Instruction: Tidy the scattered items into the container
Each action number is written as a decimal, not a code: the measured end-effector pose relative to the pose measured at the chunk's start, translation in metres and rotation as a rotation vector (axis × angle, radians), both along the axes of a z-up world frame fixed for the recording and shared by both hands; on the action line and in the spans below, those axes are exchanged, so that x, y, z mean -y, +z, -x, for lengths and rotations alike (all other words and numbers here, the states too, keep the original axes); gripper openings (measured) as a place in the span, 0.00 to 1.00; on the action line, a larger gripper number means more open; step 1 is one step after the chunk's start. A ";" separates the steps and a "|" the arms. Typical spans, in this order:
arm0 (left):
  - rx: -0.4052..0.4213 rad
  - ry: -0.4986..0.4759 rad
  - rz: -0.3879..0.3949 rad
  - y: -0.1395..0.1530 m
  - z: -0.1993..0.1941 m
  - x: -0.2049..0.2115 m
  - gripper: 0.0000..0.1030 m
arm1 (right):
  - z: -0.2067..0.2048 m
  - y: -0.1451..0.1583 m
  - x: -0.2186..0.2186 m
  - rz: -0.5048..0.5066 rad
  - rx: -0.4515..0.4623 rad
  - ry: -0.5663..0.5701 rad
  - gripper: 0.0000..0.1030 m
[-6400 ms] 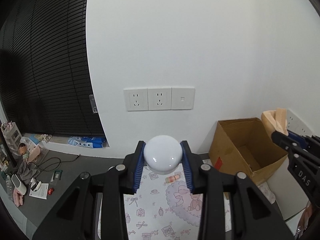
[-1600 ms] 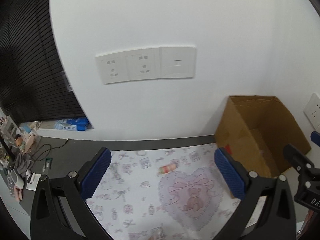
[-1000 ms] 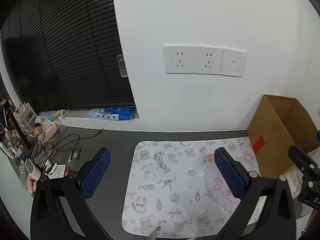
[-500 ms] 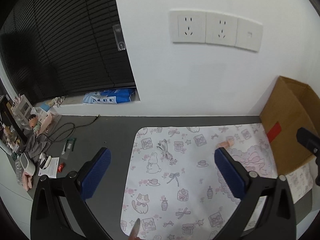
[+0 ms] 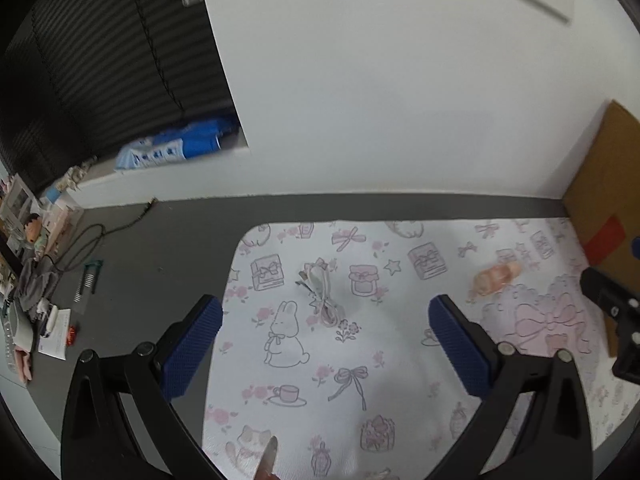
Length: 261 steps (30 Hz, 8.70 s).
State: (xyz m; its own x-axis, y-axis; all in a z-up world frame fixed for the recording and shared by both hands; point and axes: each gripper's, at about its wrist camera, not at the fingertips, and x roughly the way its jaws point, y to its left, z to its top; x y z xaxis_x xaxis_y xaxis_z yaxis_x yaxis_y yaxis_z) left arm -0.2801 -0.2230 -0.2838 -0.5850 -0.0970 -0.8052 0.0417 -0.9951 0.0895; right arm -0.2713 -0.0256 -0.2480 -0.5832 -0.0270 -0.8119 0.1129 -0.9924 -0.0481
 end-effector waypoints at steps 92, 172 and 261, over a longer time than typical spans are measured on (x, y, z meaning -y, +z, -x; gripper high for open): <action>-0.136 -0.013 -0.040 0.114 -0.025 -0.018 0.11 | -0.002 0.062 -0.014 0.067 -0.132 0.009 0.61; -0.223 -0.441 -0.078 0.220 -0.051 -0.368 0.11 | -0.109 0.193 -0.320 -0.013 -0.289 -0.343 0.61; -0.122 -0.033 0.018 0.267 -0.196 -0.261 1.00 | -0.216 0.249 -0.249 0.036 -0.265 -0.113 1.00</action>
State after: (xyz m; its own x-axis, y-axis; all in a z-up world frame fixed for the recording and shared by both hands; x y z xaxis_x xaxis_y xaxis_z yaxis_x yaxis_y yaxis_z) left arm -0.0843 0.0378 -0.0170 -0.6816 -0.0895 -0.7262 0.0203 -0.9944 0.1035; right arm -0.0556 0.2233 0.0007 -0.7759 0.0244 -0.6304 -0.0102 -0.9996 -0.0261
